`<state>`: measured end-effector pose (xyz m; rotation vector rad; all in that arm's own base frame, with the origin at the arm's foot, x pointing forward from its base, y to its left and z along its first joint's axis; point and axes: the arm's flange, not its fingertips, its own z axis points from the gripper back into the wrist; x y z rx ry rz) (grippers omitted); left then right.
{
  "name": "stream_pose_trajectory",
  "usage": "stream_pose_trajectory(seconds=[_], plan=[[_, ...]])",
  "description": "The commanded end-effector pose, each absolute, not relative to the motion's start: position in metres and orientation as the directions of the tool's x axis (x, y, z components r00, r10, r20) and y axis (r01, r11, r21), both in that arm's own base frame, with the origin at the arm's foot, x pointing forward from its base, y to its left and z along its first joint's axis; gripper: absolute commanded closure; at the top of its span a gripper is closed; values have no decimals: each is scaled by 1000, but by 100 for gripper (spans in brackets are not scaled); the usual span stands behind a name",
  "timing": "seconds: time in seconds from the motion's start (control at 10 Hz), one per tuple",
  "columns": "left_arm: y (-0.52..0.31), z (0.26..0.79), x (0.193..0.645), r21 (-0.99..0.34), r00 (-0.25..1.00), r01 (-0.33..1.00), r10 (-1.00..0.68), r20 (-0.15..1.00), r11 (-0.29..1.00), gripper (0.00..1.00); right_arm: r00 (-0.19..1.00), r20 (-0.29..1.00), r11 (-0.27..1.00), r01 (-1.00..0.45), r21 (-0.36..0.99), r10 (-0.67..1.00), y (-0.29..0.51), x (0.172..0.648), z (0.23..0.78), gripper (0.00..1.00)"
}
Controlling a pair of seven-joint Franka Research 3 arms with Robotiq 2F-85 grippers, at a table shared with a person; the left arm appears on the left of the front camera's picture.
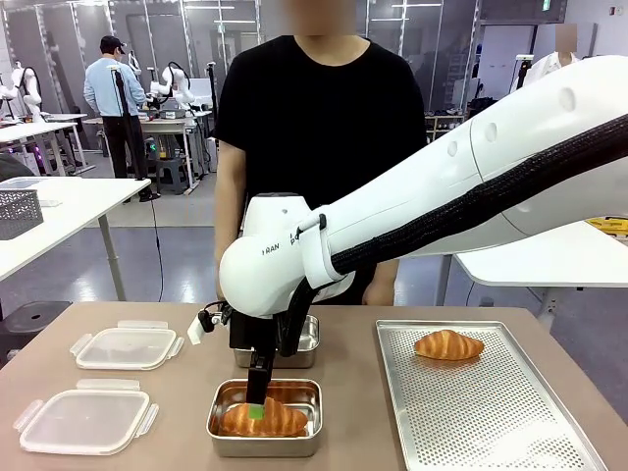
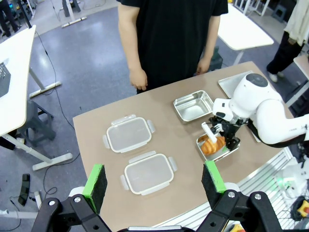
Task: Place the bread into the airtight container.
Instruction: Pick up a Butter Roll and place it into an empty Airtight Container.
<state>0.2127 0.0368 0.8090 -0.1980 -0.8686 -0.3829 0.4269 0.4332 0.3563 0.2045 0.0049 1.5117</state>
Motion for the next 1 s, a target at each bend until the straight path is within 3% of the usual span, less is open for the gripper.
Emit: stream_pose_trajectory(seconds=[0.0, 0.5, 0.9], plan=[[37, 810, 213, -15, 582, 406, -247, 775, 914, 0, 148, 151, 134, -986, 95, 977, 402, 418, 420, 0], [37, 810, 213, -15, 582, 406, -247, 775, 914, 0, 430, 227, 437, -899, 22, 874, 269, 369, 608, 0], [37, 810, 213, -15, 582, 406, -247, 775, 914, 0, 648, 417, 730, -680, -60, 638, 145, 254, 723, 0]])
